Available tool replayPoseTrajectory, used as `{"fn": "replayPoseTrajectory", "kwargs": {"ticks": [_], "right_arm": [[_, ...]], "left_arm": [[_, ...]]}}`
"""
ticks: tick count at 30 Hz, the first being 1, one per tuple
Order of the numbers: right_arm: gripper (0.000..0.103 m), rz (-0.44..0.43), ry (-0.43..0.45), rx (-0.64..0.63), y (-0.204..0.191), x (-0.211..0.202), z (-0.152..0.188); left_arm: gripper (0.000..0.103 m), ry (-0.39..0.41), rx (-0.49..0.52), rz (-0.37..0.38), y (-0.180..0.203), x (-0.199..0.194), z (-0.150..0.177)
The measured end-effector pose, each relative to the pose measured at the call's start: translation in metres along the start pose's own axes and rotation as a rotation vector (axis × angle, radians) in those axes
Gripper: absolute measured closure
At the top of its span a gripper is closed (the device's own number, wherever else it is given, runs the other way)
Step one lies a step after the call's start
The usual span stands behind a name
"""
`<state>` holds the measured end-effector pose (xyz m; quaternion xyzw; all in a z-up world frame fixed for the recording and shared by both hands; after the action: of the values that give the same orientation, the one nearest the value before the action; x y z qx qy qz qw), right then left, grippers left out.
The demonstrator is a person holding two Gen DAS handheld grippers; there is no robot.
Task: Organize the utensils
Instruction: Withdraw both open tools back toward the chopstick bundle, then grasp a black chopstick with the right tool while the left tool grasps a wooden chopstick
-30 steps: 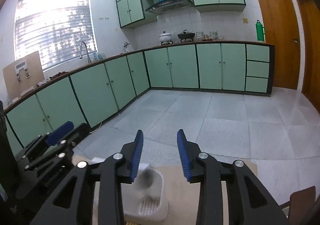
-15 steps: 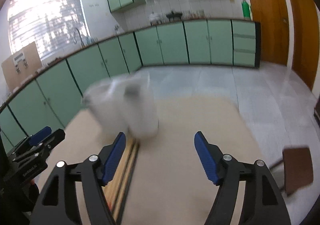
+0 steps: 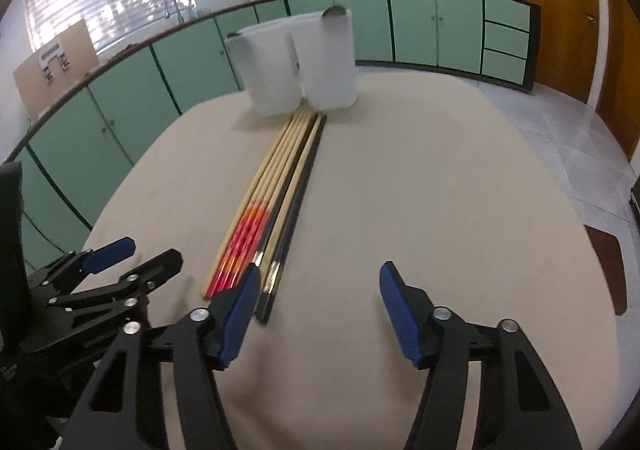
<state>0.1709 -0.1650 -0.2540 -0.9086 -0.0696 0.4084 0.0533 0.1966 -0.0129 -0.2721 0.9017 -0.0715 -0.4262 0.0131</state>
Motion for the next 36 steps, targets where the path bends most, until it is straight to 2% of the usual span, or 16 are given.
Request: {"fn": "replayPoseTrajectory", "kwargs": {"ticks": [8, 16, 21, 22, 28, 29, 30, 36], "right_arm": [[0.052, 0.024, -0.036, -0.054, -0.016, 0.005, 0.019], [0.054, 0.094, -0.03, -0.039, -0.001, 0.002, 0.017], [0.056, 0.027, -0.028, -0.015, 0.0, -0.002, 0.017], [0.057, 0.026, -0.027, -0.023, -0.002, -0.002, 0.018], [0.083, 0.02, -0.035, -0.049, -0.012, 0.006, 0.018], [0.093, 0.013, -0.037, -0.051, -0.014, 0.007, 0.018], [0.096, 0.007, -0.042, -0.054, -0.015, 0.008, 0.018], [0.097, 0.034, -0.032, -0.041, -0.007, 0.005, 0.017]], "left_arm": [[0.031, -0.021, 0.006, -0.005, 0.0, 0.0, 0.01], [0.03, -0.024, 0.018, -0.01, 0.003, 0.0, 0.011], [0.029, -0.024, 0.016, -0.009, 0.002, 0.001, 0.011], [0.029, -0.025, 0.016, -0.01, 0.001, 0.0, 0.011], [0.029, -0.026, 0.018, -0.006, 0.003, 0.0, 0.011], [0.029, -0.025, 0.02, -0.004, 0.003, -0.001, 0.011], [0.029, -0.023, 0.023, -0.002, 0.004, -0.001, 0.011], [0.029, -0.02, 0.032, 0.041, 0.016, -0.002, 0.009]]}}
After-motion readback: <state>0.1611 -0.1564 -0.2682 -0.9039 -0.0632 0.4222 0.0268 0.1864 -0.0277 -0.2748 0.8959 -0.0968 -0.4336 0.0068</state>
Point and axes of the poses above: each gripper's, at about its wrist camera, not at the fingertips, and x roughly the way its jaws point, y to its right, z to its underside, the point moved 7 cm from there along x, roughly the way its jaws point, and after that the axes turned 3 degrees about z, right-handed, at the moved point
